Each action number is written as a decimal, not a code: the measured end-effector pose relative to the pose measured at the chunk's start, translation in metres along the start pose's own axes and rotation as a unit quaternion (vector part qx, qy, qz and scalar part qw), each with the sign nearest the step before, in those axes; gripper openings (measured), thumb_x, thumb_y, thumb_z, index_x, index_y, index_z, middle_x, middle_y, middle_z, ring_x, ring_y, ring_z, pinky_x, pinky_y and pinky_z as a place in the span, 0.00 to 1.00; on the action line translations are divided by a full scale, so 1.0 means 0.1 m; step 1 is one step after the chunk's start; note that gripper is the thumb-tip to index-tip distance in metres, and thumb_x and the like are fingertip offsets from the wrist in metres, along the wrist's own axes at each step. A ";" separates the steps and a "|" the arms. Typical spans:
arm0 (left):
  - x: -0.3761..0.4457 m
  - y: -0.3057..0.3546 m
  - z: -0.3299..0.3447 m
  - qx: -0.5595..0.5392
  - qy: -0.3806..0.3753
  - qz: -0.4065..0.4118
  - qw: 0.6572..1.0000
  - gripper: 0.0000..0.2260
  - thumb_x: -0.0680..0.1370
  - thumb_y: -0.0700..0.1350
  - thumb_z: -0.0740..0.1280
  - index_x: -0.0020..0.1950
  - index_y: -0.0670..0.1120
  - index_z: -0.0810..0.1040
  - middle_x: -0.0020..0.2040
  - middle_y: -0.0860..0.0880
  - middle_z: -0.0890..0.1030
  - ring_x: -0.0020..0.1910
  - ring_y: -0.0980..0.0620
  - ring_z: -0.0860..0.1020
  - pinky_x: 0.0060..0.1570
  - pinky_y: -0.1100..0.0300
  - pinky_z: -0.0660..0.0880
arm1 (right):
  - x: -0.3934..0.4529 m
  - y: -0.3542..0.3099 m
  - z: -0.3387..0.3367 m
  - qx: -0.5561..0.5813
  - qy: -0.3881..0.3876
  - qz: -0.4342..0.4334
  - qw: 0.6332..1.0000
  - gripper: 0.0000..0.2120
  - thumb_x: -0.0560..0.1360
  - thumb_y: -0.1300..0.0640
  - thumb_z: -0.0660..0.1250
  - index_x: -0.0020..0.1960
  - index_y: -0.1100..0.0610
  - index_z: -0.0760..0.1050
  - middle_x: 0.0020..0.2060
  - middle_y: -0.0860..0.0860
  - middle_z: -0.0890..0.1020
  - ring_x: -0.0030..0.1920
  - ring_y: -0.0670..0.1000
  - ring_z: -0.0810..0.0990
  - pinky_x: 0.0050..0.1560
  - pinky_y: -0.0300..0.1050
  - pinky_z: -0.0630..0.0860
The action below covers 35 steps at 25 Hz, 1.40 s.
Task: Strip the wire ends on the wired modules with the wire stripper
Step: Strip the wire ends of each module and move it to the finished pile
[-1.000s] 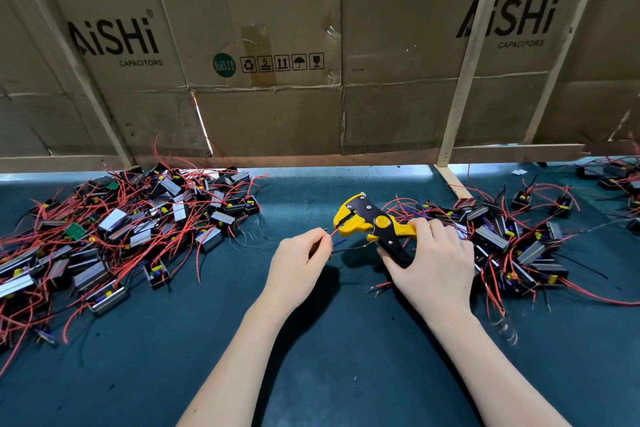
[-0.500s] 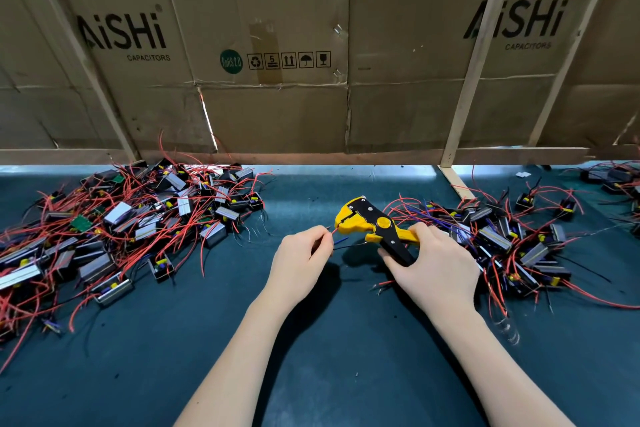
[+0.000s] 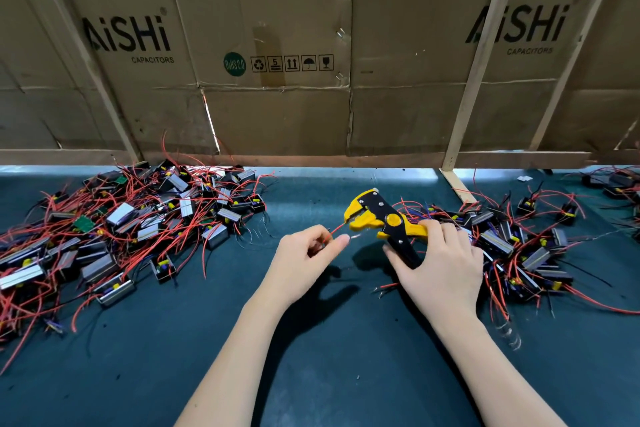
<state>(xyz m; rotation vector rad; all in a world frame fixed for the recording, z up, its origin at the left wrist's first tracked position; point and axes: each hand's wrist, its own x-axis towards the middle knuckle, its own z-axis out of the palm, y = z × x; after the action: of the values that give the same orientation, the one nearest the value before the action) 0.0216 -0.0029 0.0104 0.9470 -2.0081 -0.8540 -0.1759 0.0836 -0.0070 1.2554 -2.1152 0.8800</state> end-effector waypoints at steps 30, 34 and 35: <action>0.52 -0.55 -1.05 0.473 0.041 -0.102 0.874 0.17 0.74 0.34 0.64 0.61 0.46 0.78 0.59 0.46 0.79 0.60 0.43 0.71 0.57 0.51 0.72 | -0.13 -0.17 -0.01 0.042 -0.176 -0.041 0.983 0.29 0.65 0.31 0.69 0.57 0.49 0.75 0.48 0.46 0.78 0.53 0.53 0.76 0.50 0.50 0.68; 0.56 -0.57 -1.11 0.493 0.001 -0.067 0.868 0.10 0.78 0.38 0.65 0.56 0.46 0.80 0.53 0.47 0.81 0.57 0.44 0.72 0.55 0.52 0.73 | -0.10 -0.14 -0.02 0.040 -0.181 -0.028 0.982 0.30 0.66 0.31 0.69 0.59 0.49 0.75 0.50 0.46 0.78 0.55 0.53 0.76 0.51 0.50 0.67; 0.58 -0.51 -1.13 0.473 0.020 -0.055 0.879 0.08 0.78 0.40 0.66 0.55 0.46 0.81 0.52 0.47 0.82 0.55 0.44 0.73 0.54 0.50 0.74 | -0.10 -0.14 -0.03 0.042 -0.181 -0.026 0.982 0.30 0.66 0.31 0.69 0.59 0.49 0.75 0.50 0.46 0.78 0.55 0.53 0.76 0.51 0.50 0.67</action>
<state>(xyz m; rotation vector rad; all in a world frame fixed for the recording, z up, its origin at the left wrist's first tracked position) 0.1063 -0.1046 0.0456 1.5821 -2.3522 0.1859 -0.1587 0.0861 -0.0087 1.6085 -2.3267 0.7725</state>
